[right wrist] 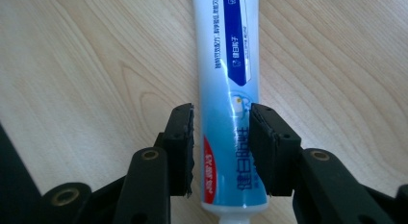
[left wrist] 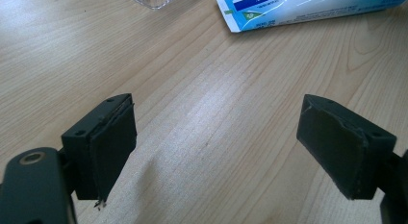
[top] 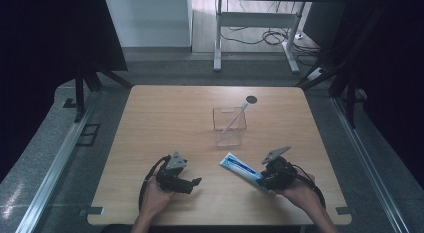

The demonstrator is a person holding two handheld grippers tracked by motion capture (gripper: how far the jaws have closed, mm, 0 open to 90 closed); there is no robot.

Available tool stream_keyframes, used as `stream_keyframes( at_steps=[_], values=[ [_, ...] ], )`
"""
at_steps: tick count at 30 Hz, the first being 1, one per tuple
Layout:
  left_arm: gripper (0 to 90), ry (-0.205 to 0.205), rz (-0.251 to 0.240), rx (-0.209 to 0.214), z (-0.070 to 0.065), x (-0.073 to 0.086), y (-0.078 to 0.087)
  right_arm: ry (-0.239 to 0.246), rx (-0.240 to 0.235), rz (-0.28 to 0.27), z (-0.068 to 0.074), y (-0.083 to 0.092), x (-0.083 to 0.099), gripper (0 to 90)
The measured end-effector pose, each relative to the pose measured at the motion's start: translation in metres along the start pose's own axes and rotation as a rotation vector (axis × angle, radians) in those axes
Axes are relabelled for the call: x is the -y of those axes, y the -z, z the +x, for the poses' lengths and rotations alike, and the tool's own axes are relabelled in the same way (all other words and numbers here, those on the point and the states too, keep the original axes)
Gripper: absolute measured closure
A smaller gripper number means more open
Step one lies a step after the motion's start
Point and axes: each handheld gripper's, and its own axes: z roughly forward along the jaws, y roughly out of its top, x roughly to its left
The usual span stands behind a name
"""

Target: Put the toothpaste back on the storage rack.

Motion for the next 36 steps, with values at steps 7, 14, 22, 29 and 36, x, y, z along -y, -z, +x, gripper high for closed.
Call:
stream_keyframes(
  at_steps=[7,14,22,29,36],
  values=[
    [14.0,-0.007,0.013,0.003,-0.001,0.0,-0.001,0.051,0.023,0.085,0.0,-0.01,-0.018,58.0],
    [14.1,-0.013,0.024,0.002,0.0,0.001,-0.002,0.08,0.026,0.161,0.0,-0.022,-0.035,54.1],
    [14.1,-0.012,0.037,0.006,0.0,0.001,-0.003,0.09,0.02,0.21,-0.001,-0.036,-0.047,51.6],
    [14.0,-0.006,0.057,0.009,0.001,0.003,-0.005,0.089,0.016,0.253,-0.002,-0.048,-0.054,50.1],
    [13.9,-0.007,0.073,0.011,0.002,0.003,-0.006,0.055,0.008,0.25,-0.004,-0.045,-0.055,65.3]
  ],
)
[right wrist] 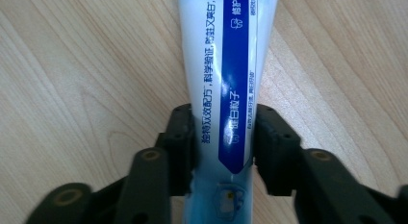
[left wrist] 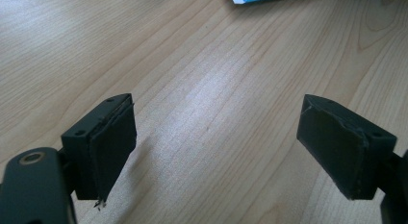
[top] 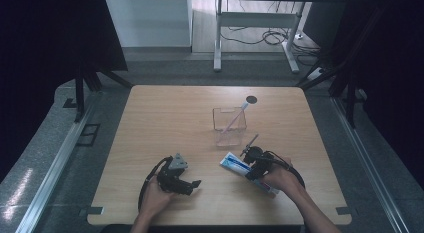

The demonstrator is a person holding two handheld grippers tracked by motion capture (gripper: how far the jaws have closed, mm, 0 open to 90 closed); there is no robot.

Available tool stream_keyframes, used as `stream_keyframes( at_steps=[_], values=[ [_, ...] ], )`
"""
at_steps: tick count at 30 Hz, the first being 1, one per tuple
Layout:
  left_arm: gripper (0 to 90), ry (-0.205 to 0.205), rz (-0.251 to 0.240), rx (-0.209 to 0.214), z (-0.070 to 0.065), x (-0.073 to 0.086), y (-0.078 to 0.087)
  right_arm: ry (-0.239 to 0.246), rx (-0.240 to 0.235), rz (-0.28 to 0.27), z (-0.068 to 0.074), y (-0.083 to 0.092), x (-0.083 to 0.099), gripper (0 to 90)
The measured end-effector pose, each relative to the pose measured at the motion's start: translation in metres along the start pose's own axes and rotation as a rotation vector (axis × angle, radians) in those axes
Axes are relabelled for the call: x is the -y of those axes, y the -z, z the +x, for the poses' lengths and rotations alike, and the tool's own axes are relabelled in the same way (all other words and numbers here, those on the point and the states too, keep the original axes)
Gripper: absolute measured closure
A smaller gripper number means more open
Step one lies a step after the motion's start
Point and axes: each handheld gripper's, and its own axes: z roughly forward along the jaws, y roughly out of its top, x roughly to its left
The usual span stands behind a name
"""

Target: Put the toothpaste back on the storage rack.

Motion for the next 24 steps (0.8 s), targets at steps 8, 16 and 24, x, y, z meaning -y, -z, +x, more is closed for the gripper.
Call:
stream_keyframes(
  at_steps=[8,16,24],
  values=[
    [13.9,-0.001,0.004,0.001,0.001,0.001,0.0,0.01,0.004,-0.009,0.001,0.006,0.004,72.0],
    [13.2,0.003,0.005,0.025,0.002,0.001,-0.001,-0.01,-0.006,-0.058,0.0,0.019,0.01,72.6],
    [12.8,-0.003,0.007,0.05,0.003,0.002,-0.003,-0.022,-0.015,-0.113,0.001,0.033,0.016,72.6]
  ],
)
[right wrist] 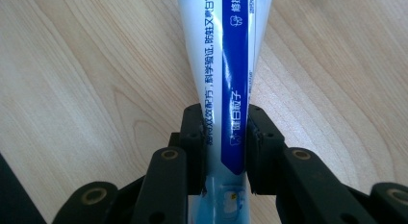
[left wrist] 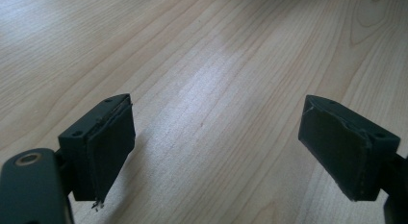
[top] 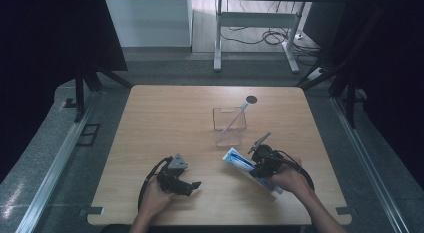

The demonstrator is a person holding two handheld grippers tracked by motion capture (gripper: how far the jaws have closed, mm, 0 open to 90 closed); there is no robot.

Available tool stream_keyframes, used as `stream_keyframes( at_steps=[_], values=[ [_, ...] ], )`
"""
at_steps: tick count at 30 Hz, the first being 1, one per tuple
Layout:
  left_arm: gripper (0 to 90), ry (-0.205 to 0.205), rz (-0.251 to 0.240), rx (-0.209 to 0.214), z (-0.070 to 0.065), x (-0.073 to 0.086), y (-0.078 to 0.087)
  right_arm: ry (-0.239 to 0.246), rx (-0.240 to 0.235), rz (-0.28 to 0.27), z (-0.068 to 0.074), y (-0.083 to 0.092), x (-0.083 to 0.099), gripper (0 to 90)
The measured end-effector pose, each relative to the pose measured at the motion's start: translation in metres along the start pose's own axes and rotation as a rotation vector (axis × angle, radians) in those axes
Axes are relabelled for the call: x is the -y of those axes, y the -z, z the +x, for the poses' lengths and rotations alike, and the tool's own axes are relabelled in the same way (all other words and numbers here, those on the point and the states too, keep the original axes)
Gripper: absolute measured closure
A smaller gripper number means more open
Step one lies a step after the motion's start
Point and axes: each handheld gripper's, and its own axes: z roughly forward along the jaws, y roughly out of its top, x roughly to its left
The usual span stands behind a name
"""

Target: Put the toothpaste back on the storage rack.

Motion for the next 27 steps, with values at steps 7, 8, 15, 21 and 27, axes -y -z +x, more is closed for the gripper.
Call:
stream_keyframes(
  at_steps=[7,8,15,21,27],
  values=[
    [12.7,-0.003,-0.019,0.016,-0.001,0.0,0.0,-0.004,0.005,-0.054,-0.001,0.013,0.003,72.7],
    [12.7,-0.002,-0.02,0.017,0.0,0.0,0.0,-0.009,0.005,-0.061,-0.001,0.015,0.004,72.7],
    [12.7,0.006,-0.03,0.041,0.0,0.0,0.0,-0.007,-0.001,-0.117,-0.002,0.03,0.004,72.7],
    [12.7,0.017,-0.036,0.056,-0.001,-0.001,0.0,-0.005,0.007,-0.17,-0.002,0.041,0.0,72.6],
    [12.7,0.01,-0.03,0.062,-0.002,-0.002,0.0,-0.012,0.019,-0.214,-0.004,0.051,-0.006,72.6]
  ],
)
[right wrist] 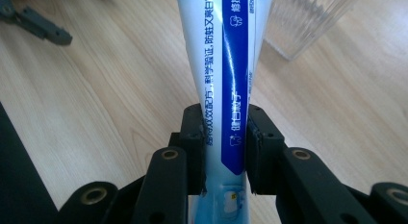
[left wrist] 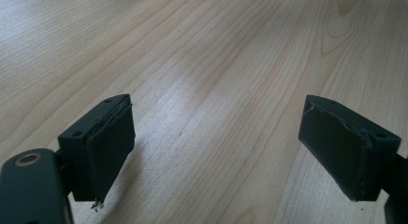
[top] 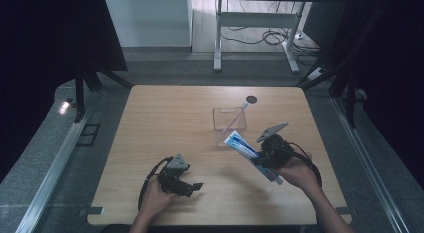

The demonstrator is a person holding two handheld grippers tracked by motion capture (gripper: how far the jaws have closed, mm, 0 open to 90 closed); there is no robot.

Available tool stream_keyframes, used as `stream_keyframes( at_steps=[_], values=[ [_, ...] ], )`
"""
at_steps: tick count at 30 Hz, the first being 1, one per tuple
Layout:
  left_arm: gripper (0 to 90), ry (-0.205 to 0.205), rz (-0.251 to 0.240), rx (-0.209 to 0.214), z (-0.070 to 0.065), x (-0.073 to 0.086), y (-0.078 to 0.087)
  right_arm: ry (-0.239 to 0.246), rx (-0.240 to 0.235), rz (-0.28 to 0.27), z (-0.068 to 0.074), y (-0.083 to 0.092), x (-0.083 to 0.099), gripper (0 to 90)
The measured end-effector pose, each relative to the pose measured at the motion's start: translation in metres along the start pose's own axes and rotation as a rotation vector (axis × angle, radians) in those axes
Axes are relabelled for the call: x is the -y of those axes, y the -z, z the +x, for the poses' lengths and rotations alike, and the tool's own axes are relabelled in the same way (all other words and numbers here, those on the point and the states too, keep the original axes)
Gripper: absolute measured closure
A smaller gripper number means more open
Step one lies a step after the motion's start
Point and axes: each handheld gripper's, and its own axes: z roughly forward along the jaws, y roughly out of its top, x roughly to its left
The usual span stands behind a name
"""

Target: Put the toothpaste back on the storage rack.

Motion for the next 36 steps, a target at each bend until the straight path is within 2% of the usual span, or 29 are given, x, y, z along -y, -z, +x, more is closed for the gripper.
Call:
stream_keyframes(
  at_steps=[4,12,21,36],
  values=[
    [12.7,-0.021,0.022,-0.001,-0.001,0.0,-0.002,-0.008,0.007,-0.029,-0.001,0.005,-0.006,72.6],
    [12.7,-0.03,0.04,0.011,-0.003,-0.001,-0.004,-0.024,0.014,-0.083,-0.006,0.009,-0.018,72.6],
    [12.8,-0.023,0.034,0.006,-0.002,0.0,-0.003,-0.04,0.025,-0.129,-0.012,0.008,-0.032,72.7],
    [12.7,-0.056,0.039,-0.005,-0.005,-0.001,-0.003,-0.048,0.03,-0.197,-0.022,0.003,-0.049,73.1]
  ],
)
